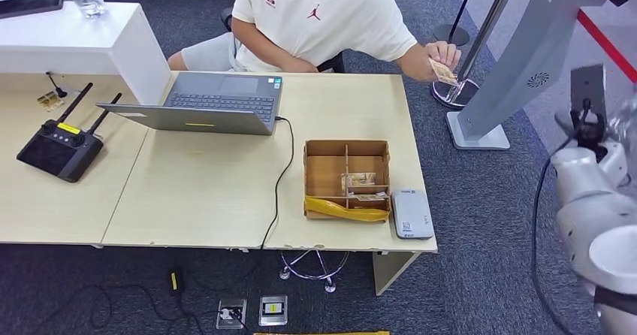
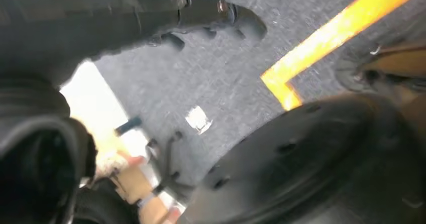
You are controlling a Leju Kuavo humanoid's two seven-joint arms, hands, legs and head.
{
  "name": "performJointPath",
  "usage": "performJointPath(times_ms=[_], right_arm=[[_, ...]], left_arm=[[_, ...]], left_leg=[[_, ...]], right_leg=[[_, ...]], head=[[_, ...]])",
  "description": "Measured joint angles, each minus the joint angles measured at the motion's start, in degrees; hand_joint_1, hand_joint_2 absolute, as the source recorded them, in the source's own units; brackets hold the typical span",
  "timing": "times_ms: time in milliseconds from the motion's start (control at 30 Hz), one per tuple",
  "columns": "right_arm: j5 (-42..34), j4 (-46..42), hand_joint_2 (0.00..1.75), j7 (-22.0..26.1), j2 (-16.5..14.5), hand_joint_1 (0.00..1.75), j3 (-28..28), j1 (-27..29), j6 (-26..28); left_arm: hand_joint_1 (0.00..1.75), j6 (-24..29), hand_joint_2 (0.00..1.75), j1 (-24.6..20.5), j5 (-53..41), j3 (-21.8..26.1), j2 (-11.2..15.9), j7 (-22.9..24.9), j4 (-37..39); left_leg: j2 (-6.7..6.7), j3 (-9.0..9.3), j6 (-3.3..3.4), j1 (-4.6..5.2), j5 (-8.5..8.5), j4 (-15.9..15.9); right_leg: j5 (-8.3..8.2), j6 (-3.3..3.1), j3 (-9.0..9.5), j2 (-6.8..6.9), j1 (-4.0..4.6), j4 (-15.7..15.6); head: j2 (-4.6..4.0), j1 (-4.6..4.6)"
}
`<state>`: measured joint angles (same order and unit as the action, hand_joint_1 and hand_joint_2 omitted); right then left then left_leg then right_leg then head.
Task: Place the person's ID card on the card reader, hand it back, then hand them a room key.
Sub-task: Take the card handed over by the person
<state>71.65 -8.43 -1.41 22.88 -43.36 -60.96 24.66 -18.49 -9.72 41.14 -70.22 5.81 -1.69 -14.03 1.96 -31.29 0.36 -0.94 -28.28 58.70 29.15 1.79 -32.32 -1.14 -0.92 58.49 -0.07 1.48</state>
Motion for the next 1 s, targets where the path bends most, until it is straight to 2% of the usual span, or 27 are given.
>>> performJointPath(times_ms=[33, 100, 133, 167, 233, 300, 367, 433, 533, 700, 1000], right_arm=[[-7.91, -4.06, 1.75, -9.87, 1.89, 0.00, 5.95, 4.20, -5.78], [-20.35, -15.70, 1.75, -28.19, 6.93, 0.00, 17.73, 9.74, -14.11], [-22.97, -23.25, 1.75, -33.29, 9.11, 0.00, 23.40, 10.63, -15.20], [-23.65, -30.92, 1.75, -35.48, 10.50, 0.00, 28.85, 10.25, -14.83], [-22.33, -44.46, 1.75, -34.02, 10.92, 0.00, 41.48, 8.57, -13.56], [-21.41, -53.25, 1.75, -32.20, 10.53, 0.00, 56.07, 8.15, -13.53], [-20.84, -58.61, 1.75, -31.41, 10.68, 0.00, 68.71, 8.93, -13.70], [-20.33, -62.46, 1.75, -30.88, 10.65, 0.00, 76.77, 9.22, -13.68], [-19.63, -66.62, 1.75, -30.05, 9.78, 0.00, 82.69, 8.96, -13.66], [-19.01, -69.82, 1.75, -28.73, 7.87, 0.00, 91.86, 8.99, -13.62], [-19.73, -70.69, 1.75, -27.99, 6.13, 0.00, 97.87, 8.86, -12.57]], left_arm=[[0.00, 0.00, 0.00, 0.13, -0.13, -0.05, -0.04, 0.01, 0.00], [0.00, -0.02, 0.00, 0.66, -0.33, -0.07, -0.09, 0.01, 0.01], [0.00, -0.02, 0.00, 0.86, -0.43, -0.09, -0.09, 0.05, 0.04], [0.00, 0.07, 0.00, 0.95, -0.49, -0.11, -0.01, 0.10, 0.10], [0.00, 0.87, 0.00, 0.57, -0.66, -0.23, 0.26, 0.19, 0.30], [0.00, 2.40, 0.00, -0.46, -0.73, -0.36, 0.22, 0.19, 0.39], [0.00, 3.58, 0.00, -1.43, -0.70, -0.40, -0.30, 0.17, 0.31], [0.00, 3.96, 0.00, -1.57, -0.61, -0.39, -0.72, 0.15, 0.16], [0.00, 3.98, 0.00, -0.58, -0.35, -0.41, -0.92, 0.14, 0.08], [0.00, 4.15, 0.00, 0.50, 0.46, -0.40, -0.77, 0.09, 0.02], [0.00, 4.19, 0.00, 1.20, 1.05, -0.35, -0.72, -0.03, -0.13]], left_leg=[[0.22, -0.12, 0.09, 0.04, 0.02, 0.05], [-0.15, -1.16, 0.27, 0.82, 0.12, 0.10], [-0.78, -1.99, 0.35, 1.34, 0.18, 0.08], [-1.69, -2.57, 0.35, 1.72, 0.05, 0.04], [-3.53, -2.54, 0.21, 1.74, -0.51, -0.04], [-4.27, -1.26, 0.09, 1.25, -1.03, -0.07], [-3.42, -0.56, 0.15, 0.98, -0.94, -0.03], [-1.92, -0.42, 0.11, 0.90, -0.45, 0.00], [-0.64, -0.72, -0.07, 0.72, 0.02, 0.02], [-0.29, -0.89, -0.11, 0.60, 0.01, 0.02], [-0.28, -0.87, -0.14, 0.60, 0.00, 0.01]], right_leg=[[-0.02, 0.10, 0.14, 0.12, -0.08, -0.08], [-0.23, 0.40, -0.91, -0.34, -1.00, 0.56], [-0.37, 0.53, -1.78, -0.93, -1.57, 1.03], [-0.48, 0.60, -2.49, -1.78, -1.97, 1.41], [-0.51, 0.50, -2.69, -3.50, -1.97, 1.59], [-0.27, 0.27, -1.78, -4.19, -1.43, 1.39], [0.06, 0.18, -1.01, -3.27, -1.07, 1.26], [0.15, 0.18, -0.89, -1.77, -0.98, 1.27], [0.06, 0.07, -1.13, -0.54, -0.81, 1.30], [0.16, -0.05, -1.16, -0.17, -0.68, 1.29], [0.16, -0.07, -1.11, -0.16, -0.68, 1.24]], head=[[0.00, 0.33], [0.00, 1.39], [0.00, 1.71], [0.01, 1.84], [0.00, 1.54], [0.00, 1.07], [0.00, 0.89], [0.00, 0.87], [0.00, 0.87], [0.00, 0.84], [0.00, 0.86]])
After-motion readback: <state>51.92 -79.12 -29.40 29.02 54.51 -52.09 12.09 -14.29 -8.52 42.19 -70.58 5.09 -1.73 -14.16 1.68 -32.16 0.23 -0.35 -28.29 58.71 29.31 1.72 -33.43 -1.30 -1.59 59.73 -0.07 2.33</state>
